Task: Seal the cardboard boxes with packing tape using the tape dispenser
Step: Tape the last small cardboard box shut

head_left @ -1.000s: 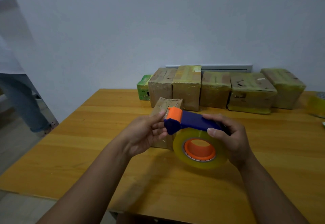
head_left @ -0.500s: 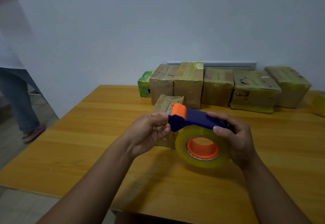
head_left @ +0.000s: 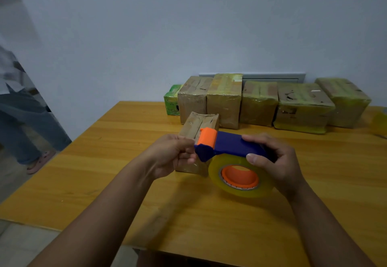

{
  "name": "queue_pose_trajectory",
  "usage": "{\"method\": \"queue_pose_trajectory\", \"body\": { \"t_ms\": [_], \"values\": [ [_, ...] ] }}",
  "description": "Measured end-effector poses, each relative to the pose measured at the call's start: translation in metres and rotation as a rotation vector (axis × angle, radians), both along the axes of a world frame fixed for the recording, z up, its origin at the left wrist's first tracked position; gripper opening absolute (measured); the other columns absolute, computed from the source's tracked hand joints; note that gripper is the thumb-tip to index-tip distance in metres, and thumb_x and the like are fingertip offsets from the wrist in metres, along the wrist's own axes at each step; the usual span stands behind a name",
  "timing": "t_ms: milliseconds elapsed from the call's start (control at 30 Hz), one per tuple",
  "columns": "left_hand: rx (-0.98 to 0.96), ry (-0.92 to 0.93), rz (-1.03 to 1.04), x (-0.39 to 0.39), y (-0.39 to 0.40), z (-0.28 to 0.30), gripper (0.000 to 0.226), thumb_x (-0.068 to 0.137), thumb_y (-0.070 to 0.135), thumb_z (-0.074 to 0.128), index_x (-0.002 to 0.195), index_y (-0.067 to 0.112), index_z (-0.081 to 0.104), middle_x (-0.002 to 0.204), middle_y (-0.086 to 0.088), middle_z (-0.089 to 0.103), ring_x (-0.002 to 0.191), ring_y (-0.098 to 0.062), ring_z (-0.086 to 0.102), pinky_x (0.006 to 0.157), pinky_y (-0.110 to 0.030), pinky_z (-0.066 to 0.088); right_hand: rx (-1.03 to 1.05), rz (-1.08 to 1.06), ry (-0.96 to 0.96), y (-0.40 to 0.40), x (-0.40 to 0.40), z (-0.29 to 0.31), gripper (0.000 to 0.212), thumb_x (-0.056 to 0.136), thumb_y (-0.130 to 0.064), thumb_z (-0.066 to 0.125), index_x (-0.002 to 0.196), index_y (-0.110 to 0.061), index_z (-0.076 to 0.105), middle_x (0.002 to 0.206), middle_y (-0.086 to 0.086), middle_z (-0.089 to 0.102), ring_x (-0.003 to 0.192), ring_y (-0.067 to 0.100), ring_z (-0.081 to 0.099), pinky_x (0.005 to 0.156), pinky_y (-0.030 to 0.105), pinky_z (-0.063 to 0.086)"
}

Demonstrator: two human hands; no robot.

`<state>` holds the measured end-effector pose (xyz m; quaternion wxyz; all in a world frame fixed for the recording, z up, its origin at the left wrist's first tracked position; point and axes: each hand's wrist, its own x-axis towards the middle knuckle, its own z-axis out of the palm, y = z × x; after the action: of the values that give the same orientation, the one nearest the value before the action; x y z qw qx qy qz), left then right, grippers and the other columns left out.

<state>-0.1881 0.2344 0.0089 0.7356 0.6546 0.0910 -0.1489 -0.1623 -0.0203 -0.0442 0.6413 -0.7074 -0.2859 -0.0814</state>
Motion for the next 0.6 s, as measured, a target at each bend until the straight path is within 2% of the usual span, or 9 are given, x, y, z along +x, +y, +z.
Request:
{"method": "queue_pose_trajectory", "body": {
  "t_ms": [100, 267, 433, 600],
  "values": [
    [0.109, -0.040, -0.001, 0.002, 0.002, 0.001, 0.017, 0.096, 0.004, 0.052, 0.105, -0.007, 0.061, 0.071, -0.013, 0.063, 0.057, -0.013, 0.059, 0.052, -0.020, 0.054, -0.060, 0.011, -0.020, 0.000, -0.002, 0.003, 0.042, 0.071, -0.048, 0.069, 0.112, -0.042, 0.066, 0.111, -0.008, 0.063, 0.106, 0.012, 0.059, 0.072, 0.020, 0.053],
    [0.449, -0.136, 0.029, 0.008, 0.009, 0.007, 0.013, 0.097, 0.006, 0.052, 0.091, 0.002, 0.063, 0.082, -0.015, 0.065, 0.066, -0.013, 0.060, 0.055, -0.020, 0.052, -0.353, 0.080, 0.027, 0.002, 0.000, 0.011, 0.060, 0.060, -0.065, 0.071, 0.116, -0.057, 0.052, 0.123, -0.022, 0.049, 0.104, -0.004, 0.054, 0.070, 0.015, 0.051],
    [0.622, -0.222, 0.122, 0.016, 0.037, 0.023, 0.012, 0.095, 0.011, 0.058, 0.091, 0.001, 0.064, 0.072, -0.007, 0.064, 0.060, -0.011, 0.058, 0.054, -0.020, 0.050, -0.333, 0.056, -0.015, -0.016, 0.004, 0.019, 0.054, 0.065, -0.061, 0.070, 0.116, -0.050, 0.057, 0.114, -0.026, 0.054, 0.100, 0.002, 0.058, 0.070, 0.016, 0.049],
    [0.709, -0.222, 0.135, 0.022, 0.047, 0.009, 0.021, 0.095, 0.013, 0.060, 0.096, -0.007, 0.064, 0.075, -0.012, 0.063, 0.060, -0.013, 0.056, 0.053, -0.018, 0.051, -0.374, 0.045, -0.029, -0.021, 0.013, 0.023, 0.052, 0.066, -0.061, 0.068, 0.116, -0.049, 0.061, 0.109, -0.020, 0.055, 0.097, 0.007, 0.059, 0.069, 0.020, 0.050]
  ]
}}
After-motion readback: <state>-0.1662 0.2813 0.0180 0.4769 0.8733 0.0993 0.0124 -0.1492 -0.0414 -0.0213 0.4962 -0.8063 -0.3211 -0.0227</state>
